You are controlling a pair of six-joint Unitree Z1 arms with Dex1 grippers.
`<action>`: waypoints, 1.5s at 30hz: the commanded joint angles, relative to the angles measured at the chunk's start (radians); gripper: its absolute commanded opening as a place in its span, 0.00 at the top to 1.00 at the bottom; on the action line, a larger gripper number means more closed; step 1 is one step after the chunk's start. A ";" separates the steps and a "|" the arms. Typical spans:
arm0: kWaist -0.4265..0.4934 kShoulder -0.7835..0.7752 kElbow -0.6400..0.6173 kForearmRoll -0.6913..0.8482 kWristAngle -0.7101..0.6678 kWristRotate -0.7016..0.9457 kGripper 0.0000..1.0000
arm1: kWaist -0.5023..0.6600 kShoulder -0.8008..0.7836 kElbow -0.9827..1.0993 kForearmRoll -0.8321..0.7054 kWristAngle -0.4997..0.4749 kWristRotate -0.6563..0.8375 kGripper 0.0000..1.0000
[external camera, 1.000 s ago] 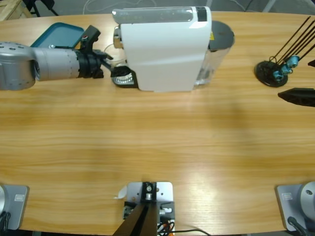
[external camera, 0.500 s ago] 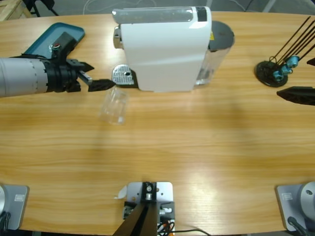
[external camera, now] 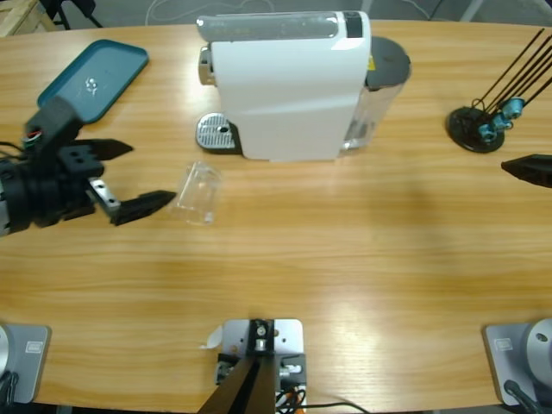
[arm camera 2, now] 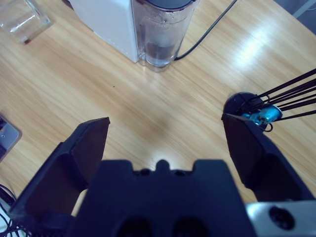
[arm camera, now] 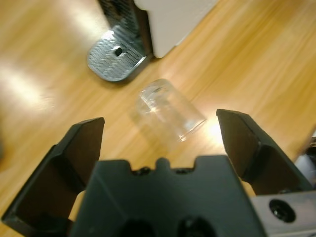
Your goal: Pour coffee
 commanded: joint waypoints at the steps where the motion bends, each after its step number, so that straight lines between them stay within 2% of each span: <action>1: -0.209 0.056 -0.018 0.084 0.380 0.024 0.02 | -0.016 -0.023 0.033 0.016 -0.006 0.003 0.01; 6: -0.272 0.169 -0.026 0.045 0.395 0.017 0.07 | -0.016 -0.027 0.036 0.015 -0.006 0.004 0.01; 11: -0.268 0.175 -0.014 0.032 0.444 -0.128 0.07 | -0.015 -0.032 0.038 0.013 -0.006 0.006 0.01; 13: -0.216 0.136 -0.019 0.034 0.425 -0.181 0.07 | -0.015 -0.035 0.040 0.012 -0.006 0.007 0.01; 16: -0.084 0.056 -0.060 0.075 0.293 -0.246 0.07 | -0.015 -0.037 0.041 0.010 -0.006 0.007 0.01; 18: 0.042 0.041 -0.144 0.178 0.166 -0.301 0.08 | -0.015 -0.038 0.041 0.010 -0.006 0.007 0.01; 20: 0.122 0.043 -0.229 0.268 0.075 -0.334 0.08 | -0.015 -0.041 0.042 0.009 -0.005 0.007 0.01; 24: 0.180 0.052 -0.412 0.458 0.019 -0.421 0.11 | -0.015 -0.050 0.047 0.003 -0.005 0.011 0.01; 27: 0.223 0.091 -0.510 0.586 -0.091 -0.477 0.11 | -0.015 -0.059 0.049 0.001 -0.006 0.013 0.01; 31: 0.238 0.129 -0.520 0.630 -0.190 -0.541 0.12 | -0.015 -0.069 0.051 0.001 -0.006 0.014 0.01; 39: 0.185 0.132 -0.448 0.630 -0.234 -0.645 0.12 | -0.015 -0.078 0.055 -0.004 -0.005 0.015 0.01; 45: 0.175 0.209 -0.437 0.630 -0.307 -0.681 0.12 | -0.015 -0.085 0.056 -0.007 -0.004 0.015 0.01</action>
